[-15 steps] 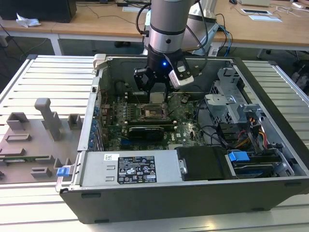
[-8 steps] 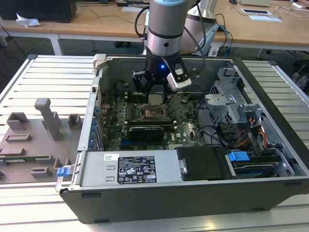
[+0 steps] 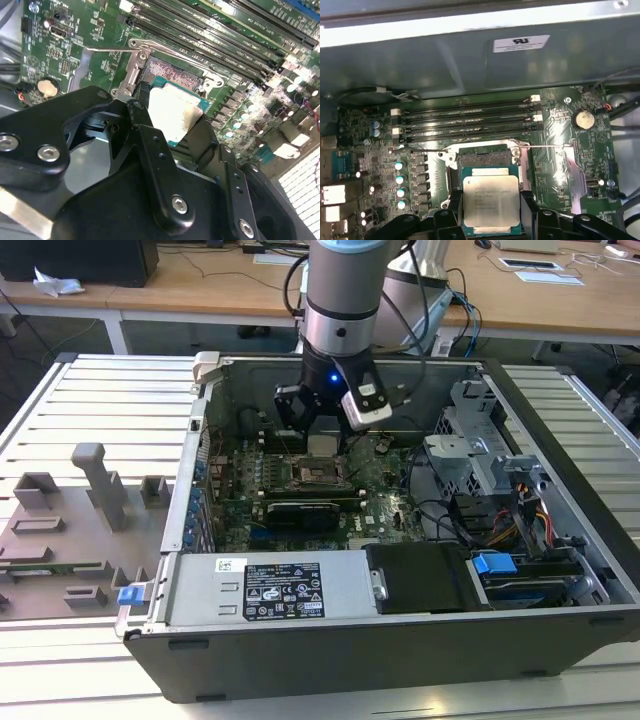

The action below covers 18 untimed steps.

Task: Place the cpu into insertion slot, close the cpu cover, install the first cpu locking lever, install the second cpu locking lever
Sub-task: 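Place the cpu into insertion slot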

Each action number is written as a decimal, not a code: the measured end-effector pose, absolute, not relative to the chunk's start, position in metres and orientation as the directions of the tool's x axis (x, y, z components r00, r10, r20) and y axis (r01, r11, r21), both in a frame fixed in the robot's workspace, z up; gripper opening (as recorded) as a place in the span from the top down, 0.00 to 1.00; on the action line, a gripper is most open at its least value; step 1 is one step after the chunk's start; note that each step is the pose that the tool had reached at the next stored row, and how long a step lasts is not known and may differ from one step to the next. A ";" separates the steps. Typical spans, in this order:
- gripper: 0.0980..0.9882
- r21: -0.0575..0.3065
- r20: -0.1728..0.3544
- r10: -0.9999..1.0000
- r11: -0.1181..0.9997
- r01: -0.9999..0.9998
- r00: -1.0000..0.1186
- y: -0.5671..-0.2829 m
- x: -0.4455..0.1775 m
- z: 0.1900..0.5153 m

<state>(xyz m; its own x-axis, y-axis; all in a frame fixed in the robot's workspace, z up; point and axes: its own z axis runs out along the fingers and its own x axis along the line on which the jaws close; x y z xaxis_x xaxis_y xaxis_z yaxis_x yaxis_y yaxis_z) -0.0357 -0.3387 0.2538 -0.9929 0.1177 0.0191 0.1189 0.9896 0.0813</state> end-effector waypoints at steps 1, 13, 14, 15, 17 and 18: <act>0.50 0.081 0.019 0.133 0.988 0.134 -0.991 -0.339 -0.036 0.254; 0.50 0.081 0.019 0.376 0.923 0.377 -0.926 -0.339 -0.036 0.254; 0.50 0.081 0.019 0.387 0.918 0.387 -0.922 -0.339 -0.036 0.254; 0.50 0.081 0.019 0.398 0.914 0.398 -0.917 -0.339 -0.036 0.254; 0.50 0.081 0.019 0.441 0.894 0.441 -0.898 -0.339 -0.036 0.254; 0.50 0.081 0.019 0.450 0.889 0.450 -0.893 -0.339 -0.036 0.254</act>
